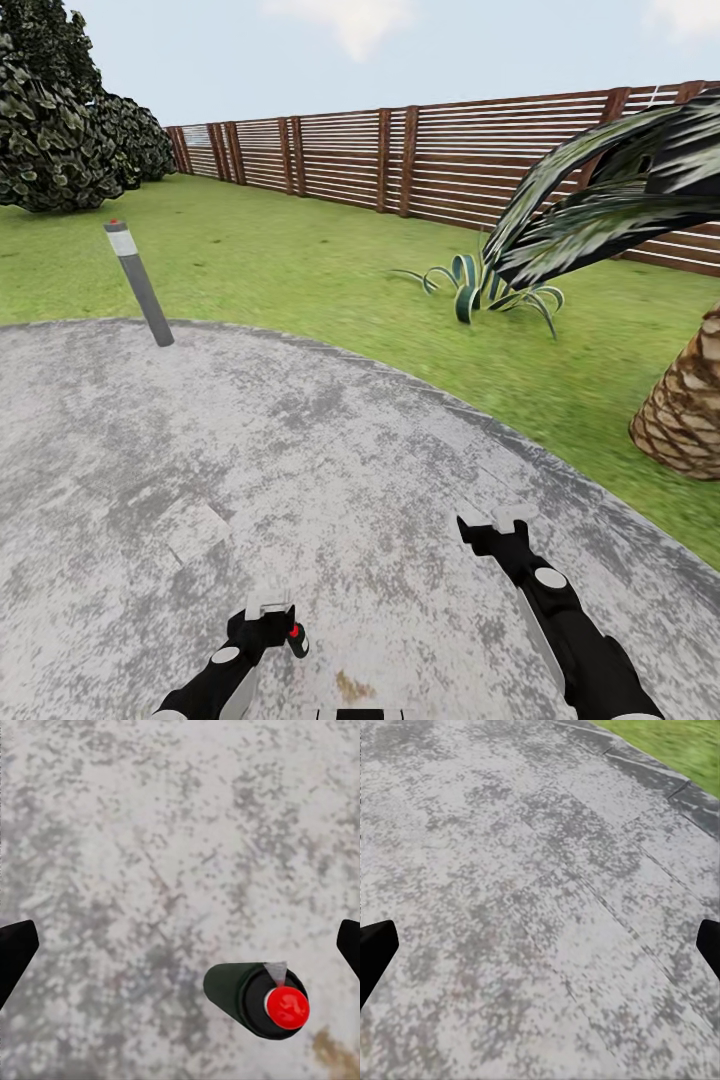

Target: Pick up the pesticide atomizer in the garden and spray insectifuge to fully cover both potted plants in the garden.

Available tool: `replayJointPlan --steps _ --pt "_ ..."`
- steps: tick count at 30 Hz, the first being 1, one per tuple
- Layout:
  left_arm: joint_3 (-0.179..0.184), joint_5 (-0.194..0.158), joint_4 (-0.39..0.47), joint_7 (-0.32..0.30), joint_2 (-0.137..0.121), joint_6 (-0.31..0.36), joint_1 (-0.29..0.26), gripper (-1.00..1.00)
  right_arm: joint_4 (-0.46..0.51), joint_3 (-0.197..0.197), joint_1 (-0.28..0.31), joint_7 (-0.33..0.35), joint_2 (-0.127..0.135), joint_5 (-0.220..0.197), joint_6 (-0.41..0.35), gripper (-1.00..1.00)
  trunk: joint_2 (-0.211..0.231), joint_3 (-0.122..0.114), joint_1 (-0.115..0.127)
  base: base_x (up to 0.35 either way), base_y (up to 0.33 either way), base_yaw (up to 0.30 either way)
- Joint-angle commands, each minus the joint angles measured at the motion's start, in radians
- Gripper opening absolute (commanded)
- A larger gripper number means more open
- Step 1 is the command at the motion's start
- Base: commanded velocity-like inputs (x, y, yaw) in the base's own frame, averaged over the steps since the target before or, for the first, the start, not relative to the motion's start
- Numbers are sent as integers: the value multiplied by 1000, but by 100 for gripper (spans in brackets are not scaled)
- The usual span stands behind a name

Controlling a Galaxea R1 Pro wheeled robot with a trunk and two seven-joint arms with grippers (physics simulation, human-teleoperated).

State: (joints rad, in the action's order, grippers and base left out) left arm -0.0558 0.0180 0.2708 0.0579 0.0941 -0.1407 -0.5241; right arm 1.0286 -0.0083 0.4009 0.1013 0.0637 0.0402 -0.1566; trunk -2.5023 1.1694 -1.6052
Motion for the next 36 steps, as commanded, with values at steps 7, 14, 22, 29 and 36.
replayJointPlan --steps 7,14,22,29,36 --pt "-6 2 0 0 -1 -4 0 100 3 -1 0 5 0 4 -5 100 0 1 0 0 0 0" --pt "-6 2 0 0 -2 -5 0 100 2 -1 0 5 -1 4 -5 100 0 1 0 0 0 8" --pt "-6 2 6 0 -2 -5 0 100 2 0 0 5 -1 4 -4 100 0 1 0 0 0 185" --pt "-6 2 7 0 -2 -5 0 100 2 0 0 5 -1 4 -4 100 0 1 0 0 -107 269" --pt "-5 2 10 0 -2 -5 0 100 2 -1 0 5 -1 4 -4 100 0 1 0 0 -223 276"
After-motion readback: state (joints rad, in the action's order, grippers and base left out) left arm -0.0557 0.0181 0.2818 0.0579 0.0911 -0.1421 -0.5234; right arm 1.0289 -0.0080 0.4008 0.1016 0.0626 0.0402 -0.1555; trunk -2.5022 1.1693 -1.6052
